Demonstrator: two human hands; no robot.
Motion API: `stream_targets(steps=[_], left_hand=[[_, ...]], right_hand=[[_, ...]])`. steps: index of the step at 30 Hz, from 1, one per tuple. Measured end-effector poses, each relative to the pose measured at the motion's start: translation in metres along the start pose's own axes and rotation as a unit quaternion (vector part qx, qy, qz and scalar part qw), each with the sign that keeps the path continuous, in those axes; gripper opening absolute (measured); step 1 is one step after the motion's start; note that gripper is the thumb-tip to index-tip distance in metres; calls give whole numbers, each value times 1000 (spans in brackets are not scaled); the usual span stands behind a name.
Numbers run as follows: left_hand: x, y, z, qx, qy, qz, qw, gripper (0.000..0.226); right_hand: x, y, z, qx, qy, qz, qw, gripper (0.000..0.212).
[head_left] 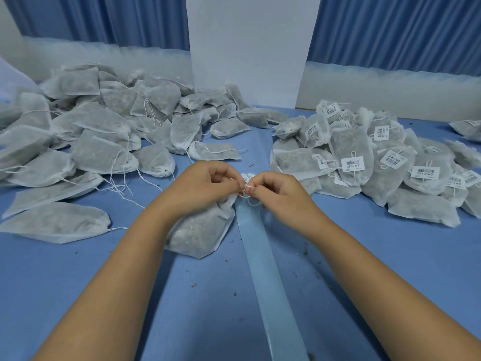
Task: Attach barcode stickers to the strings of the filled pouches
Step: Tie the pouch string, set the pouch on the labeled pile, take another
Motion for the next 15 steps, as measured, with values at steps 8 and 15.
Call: stream_targets(steps=[8,15], left_hand=[[2,-1,3,19,16,-5,1000,18],[1,2,7,83,19,-18,996,25]], right_hand=[[-1,-8,4,-44,2,54,998,19],[3,-8,-3,-16,-58,101,993,26]])
Point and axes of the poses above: each hand's wrist, its own x-axis away from the middle knuckle, its own y-axis out of the palm, z = x × y, the point moved 5 cm from there along -x, towards the middle knuckle, and after that the axes turned 9 degrees about -z, right-handed, at the moved point
